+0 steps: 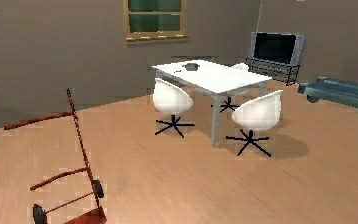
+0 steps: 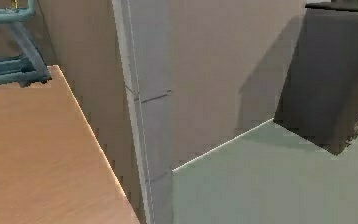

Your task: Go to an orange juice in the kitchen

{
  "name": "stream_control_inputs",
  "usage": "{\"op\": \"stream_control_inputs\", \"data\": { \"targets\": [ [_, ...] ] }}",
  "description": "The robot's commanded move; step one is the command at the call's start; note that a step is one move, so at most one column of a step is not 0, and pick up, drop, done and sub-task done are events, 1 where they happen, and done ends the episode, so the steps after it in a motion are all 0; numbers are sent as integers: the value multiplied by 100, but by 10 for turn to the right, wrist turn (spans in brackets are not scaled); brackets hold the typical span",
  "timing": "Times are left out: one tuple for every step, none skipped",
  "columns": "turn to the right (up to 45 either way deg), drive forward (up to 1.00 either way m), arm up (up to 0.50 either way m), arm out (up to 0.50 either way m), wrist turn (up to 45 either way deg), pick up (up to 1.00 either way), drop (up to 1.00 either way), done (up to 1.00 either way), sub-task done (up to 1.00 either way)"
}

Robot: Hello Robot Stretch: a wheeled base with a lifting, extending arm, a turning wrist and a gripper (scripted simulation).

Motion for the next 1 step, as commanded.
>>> {"op": "stream_control_inputs", "data": {
  "targets": [
    [-30,0,0,0,0,0,0,0,0]
  ]
}}
